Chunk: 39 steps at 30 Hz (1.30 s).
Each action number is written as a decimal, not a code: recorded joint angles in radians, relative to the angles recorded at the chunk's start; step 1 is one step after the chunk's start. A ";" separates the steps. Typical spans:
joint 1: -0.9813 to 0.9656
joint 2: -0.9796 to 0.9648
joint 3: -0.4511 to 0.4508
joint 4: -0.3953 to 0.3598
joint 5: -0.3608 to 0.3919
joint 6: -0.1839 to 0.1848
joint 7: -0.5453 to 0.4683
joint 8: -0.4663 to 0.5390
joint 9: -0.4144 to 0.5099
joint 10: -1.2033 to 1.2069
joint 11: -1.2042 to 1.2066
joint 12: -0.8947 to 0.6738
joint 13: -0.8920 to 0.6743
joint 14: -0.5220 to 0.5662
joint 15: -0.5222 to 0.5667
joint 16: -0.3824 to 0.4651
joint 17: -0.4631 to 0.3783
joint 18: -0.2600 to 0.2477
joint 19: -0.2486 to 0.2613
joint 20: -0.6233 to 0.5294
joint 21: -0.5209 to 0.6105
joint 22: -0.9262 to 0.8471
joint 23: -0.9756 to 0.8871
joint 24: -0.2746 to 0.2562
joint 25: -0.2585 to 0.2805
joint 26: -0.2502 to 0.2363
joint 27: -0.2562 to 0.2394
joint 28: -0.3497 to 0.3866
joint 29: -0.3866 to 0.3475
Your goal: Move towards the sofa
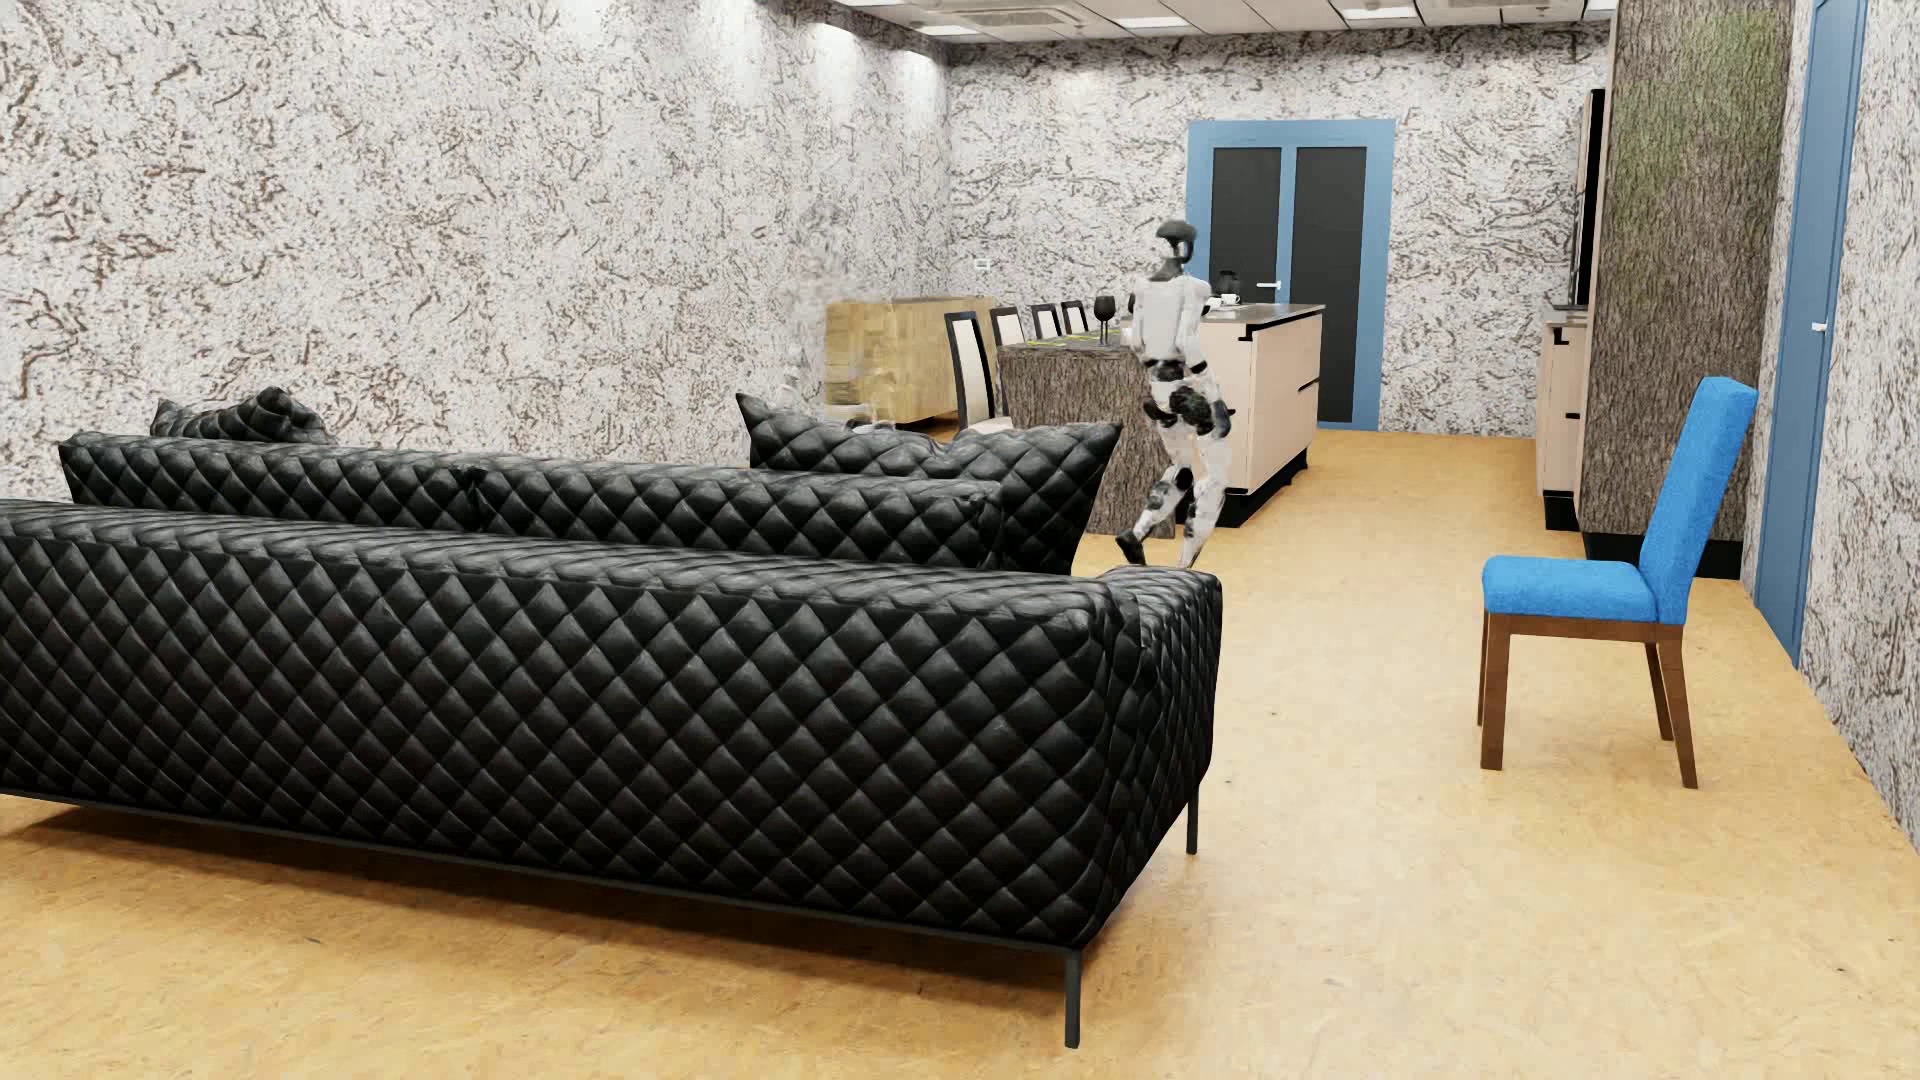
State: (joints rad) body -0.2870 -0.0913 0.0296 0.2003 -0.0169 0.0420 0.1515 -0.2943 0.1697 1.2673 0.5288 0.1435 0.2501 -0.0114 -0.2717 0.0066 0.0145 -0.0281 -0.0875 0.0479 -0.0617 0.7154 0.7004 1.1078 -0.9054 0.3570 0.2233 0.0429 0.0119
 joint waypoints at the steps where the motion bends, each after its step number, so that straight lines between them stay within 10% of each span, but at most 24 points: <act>1: -0.040 0.042 0.012 0.008 0.011 0.001 0.023 0.017 -0.003 -0.107 -0.024 0.034 -0.022 -0.018 -0.017 0.005 -0.012 0.011 0.008 0.036 -0.001 0.016 -0.022 -0.038 0.014 -0.002 -0.018 -0.015 -0.001; 5: -0.061 0.154 0.045 -0.045 0.032 -0.005 0.100 0.086 -0.017 -0.873 -0.062 0.129 -0.072 0.076 -0.079 0.093 -0.059 -0.026 0.038 0.005 0.000 0.081 -0.150 0.027 0.090 -0.067 -0.085 -0.179 -0.031; 8: -0.070 0.156 0.052 -0.218 0.007 -0.023 -0.242 0.141 -0.011 -1.038 0.159 0.156 -0.078 0.179 -0.076 0.104 -0.071 -0.127 0.037 -0.029 -0.007 0.121 -0.190 0.146 0.141 -0.085 -0.069 -0.271 -0.039; 11: -0.055 0.122 0.039 -0.265 -0.075 -0.053 -0.194 0.174 0.006 -0.761 0.479 0.148 -0.079 0.095 0.065 0.060 -0.098 0.018 -0.004 -0.015 0.041 0.126 -0.149 0.205 0.095 -0.102 -0.033 -0.258 0.000; 15: 0.073 0.089 0.022 -0.253 -0.279 -0.105 -0.094 0.032 0.000 -0.760 0.643 0.021 -0.028 0.014 0.370 0.016 -0.043 0.044 0.003 0.027 0.040 0.089 -0.069 0.222 0.007 -0.086 0.022 -0.136 -0.014; 19: 0.121 0.184 -0.013 -0.243 -0.394 -0.140 -0.032 -0.172 -0.025 -0.828 0.516 -0.175 0.039 0.009 0.394 0.061 -0.031 0.055 -0.031 -0.012 0.004 -0.035 -0.072 0.154 0.021 -0.184 0.010 -0.119 -0.030; 26: 0.137 0.073 -0.012 -0.031 -0.329 -0.121 0.341 -0.103 -0.033 -0.963 0.293 -0.179 -0.067 0.041 0.122 0.215 -0.066 0.023 0.059 0.049 0.036 -0.286 -0.120 -0.050 0.037 -0.136 -0.060 -0.032 -0.038; 31: 0.201 0.199 0.043 0.184 -0.532 -0.105 0.741 -0.890 -0.043 -1.001 0.081 -0.045 -0.070 0.120 0.037 0.286 -0.082 -0.034 -0.008 -0.046 0.113 -0.220 -0.229 0.009 0.033 -0.132 -0.104 -0.093 -0.036; 33: 0.263 0.143 0.029 0.238 -0.498 -0.110 0.877 -0.867 -0.037 -1.036 0.082 0.009 -0.086 0.175 -0.026 0.287 -0.098 -0.064 0.103 -0.075 0.176 -0.184 -0.244 0.040 0.006 -0.153 -0.122 -0.134 -0.025; 35: 0.329 0.067 0.011 0.308 -0.419 -0.112 0.961 -0.726 -0.030 -1.041 0.097 0.061 -0.115 0.169 -0.092 0.258 -0.106 -0.084 0.109 -0.062 0.264 -0.169 -0.243 0.073 -0.015 -0.126 -0.149 -0.132 -0.007; 37: 0.296 0.032 0.023 0.364 -0.316 -0.104 0.774 -0.606 -0.020 -0.938 0.081 0.123 -0.138 -0.011 -0.129 0.172 -0.114 -0.007 0.075 0.004 0.341 -0.167 -0.253 0.056 -0.029 -0.073 -0.165 -0.087 0.003; 38: 0.209 0.033 0.046 0.325 -0.259 -0.100 0.503 -0.537 -0.015 -0.828 0.041 0.151 -0.143 -0.063 -0.128 0.116 -0.120 0.065 0.062 0.045 0.369 -0.162 -0.266 0.030 -0.027 -0.056 -0.172 -0.073 0.005; 39: 0.114 0.040 0.070 0.220 -0.210 -0.097 0.225 -0.464 -0.011 -0.715 -0.005 0.179 -0.149 -0.089 -0.120 0.060 -0.128 0.027 0.052 0.078 0.396 -0.158 -0.282 0.000 -0.020 -0.052 -0.180 -0.072 0.006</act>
State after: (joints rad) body -0.1725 -0.0511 0.0993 0.4201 -0.2264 -0.0548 0.3762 -0.7586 0.1585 0.5521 0.5240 0.3226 0.1008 -0.1007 -0.3919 0.0670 -0.1138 -0.0010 -0.0356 0.1261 0.3343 0.5571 0.4184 1.1077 -0.9254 0.3049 0.0431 -0.0290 0.0184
